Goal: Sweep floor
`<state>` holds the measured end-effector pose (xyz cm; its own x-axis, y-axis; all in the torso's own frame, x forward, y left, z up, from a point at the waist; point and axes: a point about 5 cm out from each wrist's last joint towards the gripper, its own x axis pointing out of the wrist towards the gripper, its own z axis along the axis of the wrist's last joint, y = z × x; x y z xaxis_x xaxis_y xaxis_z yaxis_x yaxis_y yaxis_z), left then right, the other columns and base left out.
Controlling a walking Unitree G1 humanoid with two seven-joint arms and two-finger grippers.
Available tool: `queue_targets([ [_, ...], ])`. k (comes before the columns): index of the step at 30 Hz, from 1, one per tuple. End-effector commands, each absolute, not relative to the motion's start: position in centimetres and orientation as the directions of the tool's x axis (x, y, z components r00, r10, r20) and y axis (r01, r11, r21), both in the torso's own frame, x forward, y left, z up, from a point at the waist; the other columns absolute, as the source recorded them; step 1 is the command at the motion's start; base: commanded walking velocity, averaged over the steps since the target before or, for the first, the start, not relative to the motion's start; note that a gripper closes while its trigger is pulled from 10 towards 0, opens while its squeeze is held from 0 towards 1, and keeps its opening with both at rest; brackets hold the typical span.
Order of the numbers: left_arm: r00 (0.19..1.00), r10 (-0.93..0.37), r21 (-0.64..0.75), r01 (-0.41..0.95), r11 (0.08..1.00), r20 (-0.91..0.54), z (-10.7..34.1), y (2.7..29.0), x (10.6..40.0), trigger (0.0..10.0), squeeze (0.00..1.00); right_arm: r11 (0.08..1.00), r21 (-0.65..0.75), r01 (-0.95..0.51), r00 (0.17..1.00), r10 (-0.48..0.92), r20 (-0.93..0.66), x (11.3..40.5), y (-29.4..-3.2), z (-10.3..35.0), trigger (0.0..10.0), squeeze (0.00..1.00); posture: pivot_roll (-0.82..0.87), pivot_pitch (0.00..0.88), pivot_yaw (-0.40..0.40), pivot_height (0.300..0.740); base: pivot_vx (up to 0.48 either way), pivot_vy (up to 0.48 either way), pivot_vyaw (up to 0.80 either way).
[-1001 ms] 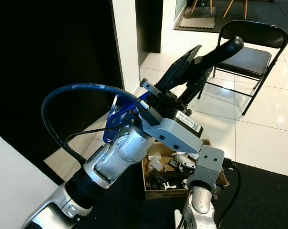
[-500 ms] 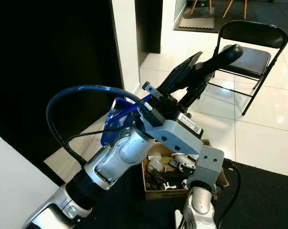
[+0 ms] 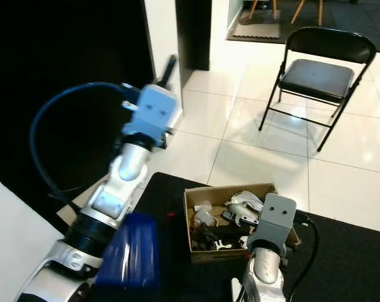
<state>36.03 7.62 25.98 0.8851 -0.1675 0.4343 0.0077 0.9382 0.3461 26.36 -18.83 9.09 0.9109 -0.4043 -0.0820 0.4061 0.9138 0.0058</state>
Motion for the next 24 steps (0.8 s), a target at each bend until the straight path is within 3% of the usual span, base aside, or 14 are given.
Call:
queue_targets([
  [1, 0.913, -0.124, 0.304, 0.0, 0.953, 0.388, 25.6, 9.3, 36.3, 10.0, 0.0, 0.923, 0.013, 0.384, 0.92, -0.382, -0.084, 26.5, -18.3, 9.2, 10.0, 0.0, -0.03, 0.149, 0.092, 0.74, 0.0, 0.0, 0.0],
  [12, 0.968, 0.075, 0.222, -0.13, 0.966, 0.238, 22.4, 16.4, 35.4, 10.0, 0.0, 0.944, 0.044, 0.326, 0.945, -0.325, -0.033, 27.2, -17.5, 10.5, 10.0, 0.0, -0.02, 0.15, 0.089, 0.74, 0.0, 0.0, 0.0],
  [24, 0.978, 0.2, 0.075, -0.205, 0.976, 0.062, 17.9, 21.0, 32.9, 10.0, 0.0, 0.949, 0.043, 0.313, 0.949, -0.31, -0.058, 27.1, -17.2, 9.8, 10.0, 0.0, -0.01, 0.148, 0.082, 0.74, 0.0, 0.0, 0.0],
])
